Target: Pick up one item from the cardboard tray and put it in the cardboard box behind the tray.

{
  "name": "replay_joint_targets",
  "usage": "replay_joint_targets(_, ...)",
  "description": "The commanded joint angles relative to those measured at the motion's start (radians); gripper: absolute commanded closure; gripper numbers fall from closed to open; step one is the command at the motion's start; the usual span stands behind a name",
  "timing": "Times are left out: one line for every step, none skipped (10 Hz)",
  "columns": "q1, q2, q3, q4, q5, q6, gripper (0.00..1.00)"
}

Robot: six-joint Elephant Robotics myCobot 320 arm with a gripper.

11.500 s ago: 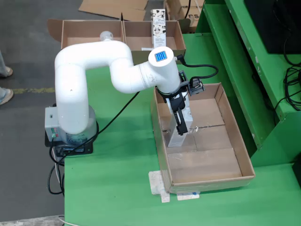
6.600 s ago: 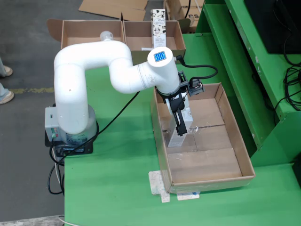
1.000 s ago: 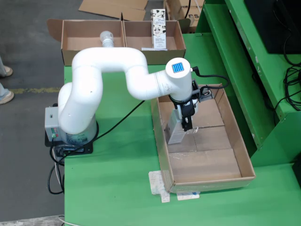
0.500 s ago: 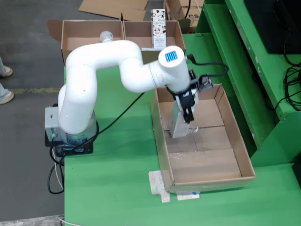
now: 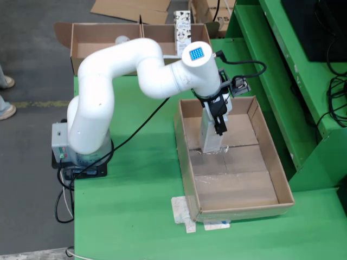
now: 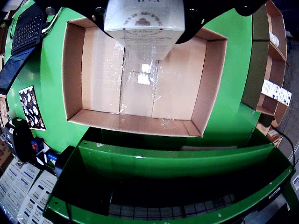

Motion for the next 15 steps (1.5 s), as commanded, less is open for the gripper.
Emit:
replay_joint_targets(-0.004, -0.165, 0.660, -0.322, 0.016, 0.000, 1.00)
replay_joint_targets(-0.006, -0.268, 0.905, -0.355, 0.011, 0.006, 1.00)
replay_joint_targets(0.011, -0.242, 0.905, -0.292, -0.016, 0.020, 1.00)
replay_joint_targets(0.011, -0.242, 0.905, -0.292, -0.016, 0.020, 1.00)
replay_joint_targets(0.028, -0.220, 0.905, -0.248, -0.048, 0.032, 1.00)
replay_joint_targets(0.035, -0.225, 0.905, -0.160, -0.076, 0.036, 1.00)
replay_joint_targets(0.035, -0.233, 0.905, -0.084, -0.097, 0.032, 1.00)
replay_joint_targets(0.056, -0.219, 0.905, -0.031, -0.138, 0.036, 1.00)
replay_joint_targets(0.063, -0.217, 0.905, 0.008, -0.163, 0.034, 1.00)
replay_joint_targets(0.065, -0.199, 0.905, -0.001, -0.164, 0.037, 1.00)
replay_joint_targets(0.082, -0.206, 0.905, 0.070, -0.221, 0.032, 1.00)
replay_joint_targets(0.091, -0.198, 0.905, 0.088, -0.242, 0.029, 1.00)
replay_joint_targets(0.091, -0.198, 0.905, 0.088, -0.242, 0.029, 1.00)
replay_joint_targets(0.106, -0.198, 0.905, 0.126, -0.283, 0.022, 1.00)
replay_joint_targets(0.152, -0.222, 0.905, 0.247, -0.422, -0.014, 1.00)
